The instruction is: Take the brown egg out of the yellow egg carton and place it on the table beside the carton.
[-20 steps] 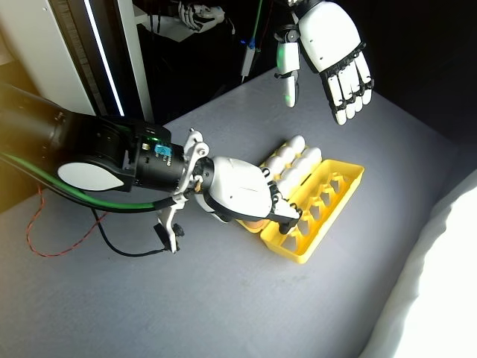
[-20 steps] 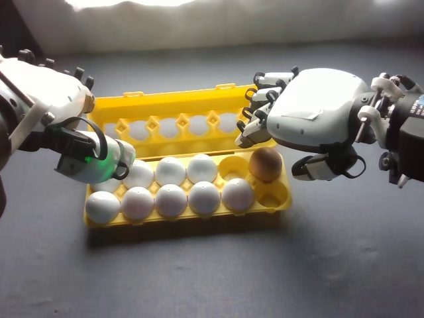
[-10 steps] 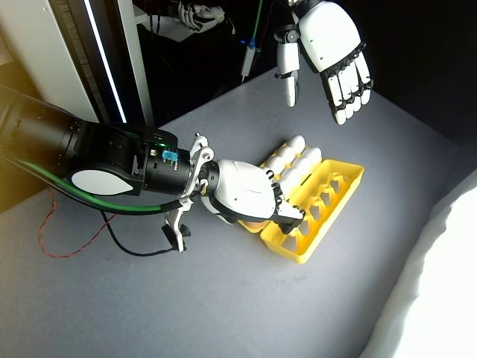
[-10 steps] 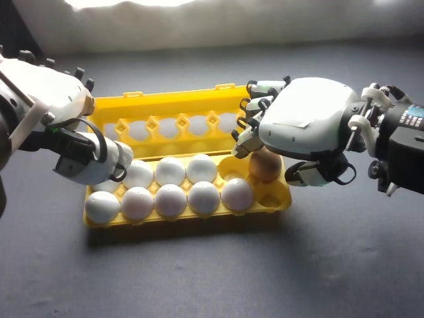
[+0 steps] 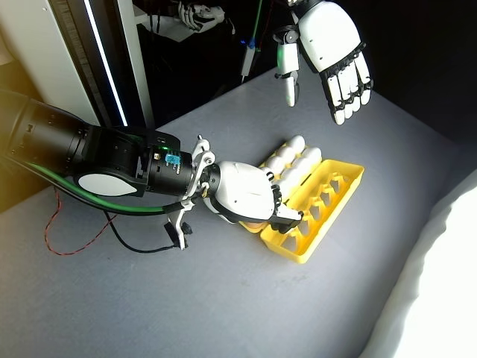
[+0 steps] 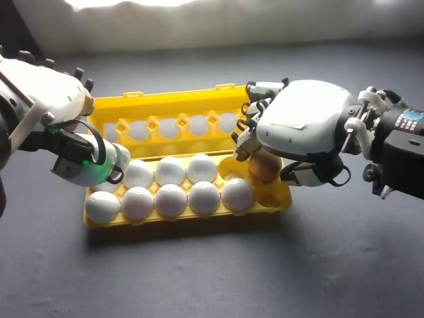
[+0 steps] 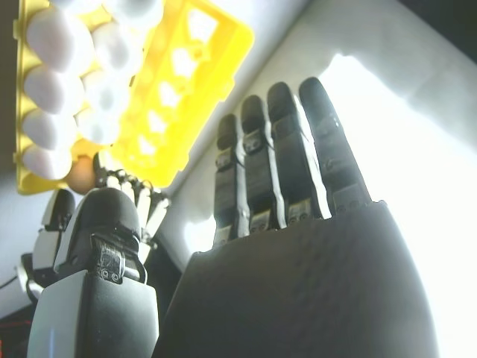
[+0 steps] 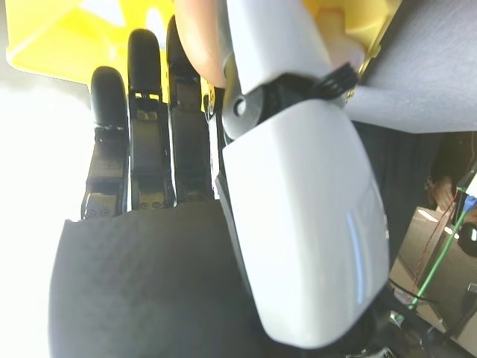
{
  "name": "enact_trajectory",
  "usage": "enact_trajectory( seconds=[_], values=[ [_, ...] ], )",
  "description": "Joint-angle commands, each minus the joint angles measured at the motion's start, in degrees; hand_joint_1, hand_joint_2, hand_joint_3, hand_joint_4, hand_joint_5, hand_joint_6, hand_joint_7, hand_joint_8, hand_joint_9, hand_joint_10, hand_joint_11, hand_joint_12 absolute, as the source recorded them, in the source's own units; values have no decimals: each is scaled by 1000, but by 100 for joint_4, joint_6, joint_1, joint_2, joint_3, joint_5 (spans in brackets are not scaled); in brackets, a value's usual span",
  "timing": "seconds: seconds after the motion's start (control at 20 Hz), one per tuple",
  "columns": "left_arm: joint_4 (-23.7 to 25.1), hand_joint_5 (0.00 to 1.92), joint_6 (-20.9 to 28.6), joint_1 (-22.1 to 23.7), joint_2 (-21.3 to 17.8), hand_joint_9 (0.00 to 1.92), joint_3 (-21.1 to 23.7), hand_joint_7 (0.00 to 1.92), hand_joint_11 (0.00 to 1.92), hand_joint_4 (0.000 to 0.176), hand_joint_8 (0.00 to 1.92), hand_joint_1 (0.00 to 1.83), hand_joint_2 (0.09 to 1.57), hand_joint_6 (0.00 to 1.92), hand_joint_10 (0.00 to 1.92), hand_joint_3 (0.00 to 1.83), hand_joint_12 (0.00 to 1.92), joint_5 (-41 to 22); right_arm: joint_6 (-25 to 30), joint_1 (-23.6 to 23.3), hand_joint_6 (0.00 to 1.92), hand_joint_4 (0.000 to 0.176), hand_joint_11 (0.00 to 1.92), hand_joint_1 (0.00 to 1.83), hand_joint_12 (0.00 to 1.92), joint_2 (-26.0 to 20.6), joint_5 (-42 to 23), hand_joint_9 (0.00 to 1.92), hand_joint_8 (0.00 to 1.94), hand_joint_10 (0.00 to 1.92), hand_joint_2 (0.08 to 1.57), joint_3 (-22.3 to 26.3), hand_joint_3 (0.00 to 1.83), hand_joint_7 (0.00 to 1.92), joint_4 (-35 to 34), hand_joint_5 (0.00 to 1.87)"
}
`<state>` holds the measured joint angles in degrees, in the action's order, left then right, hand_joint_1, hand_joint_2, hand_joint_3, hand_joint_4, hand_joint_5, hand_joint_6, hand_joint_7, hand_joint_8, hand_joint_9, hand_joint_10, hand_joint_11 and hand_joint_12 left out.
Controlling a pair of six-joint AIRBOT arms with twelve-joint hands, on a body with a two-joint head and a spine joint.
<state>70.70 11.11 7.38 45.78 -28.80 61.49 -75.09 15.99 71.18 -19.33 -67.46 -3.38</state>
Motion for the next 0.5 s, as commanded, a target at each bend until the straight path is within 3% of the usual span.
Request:
enact_trajectory(
  seconds=[0.0,0.4,0.45],
  values=[
    [505,305,-27,46,-70,315,23,342,108,0,0,87,1312,0,0,3,352,51,-8,-7,154,0,29,1287,1524,-39,-653,395,381,922,1058,-16,13,695,17,720],
    [506,326,-30,46,-70,330,23,362,120,0,3,127,1315,2,2,1,356,51,22,-10,139,0,189,1302,1515,-18,-813,535,452,942,1072,-26,4,799,-3,824],
    [506,308,-30,46,-70,316,23,350,107,0,1,95,1323,1,1,4,349,51,24,-11,152,0,206,1335,1551,-18,-825,552,1023,1000,1131,-27,4,863,-3,847]
  ],
)
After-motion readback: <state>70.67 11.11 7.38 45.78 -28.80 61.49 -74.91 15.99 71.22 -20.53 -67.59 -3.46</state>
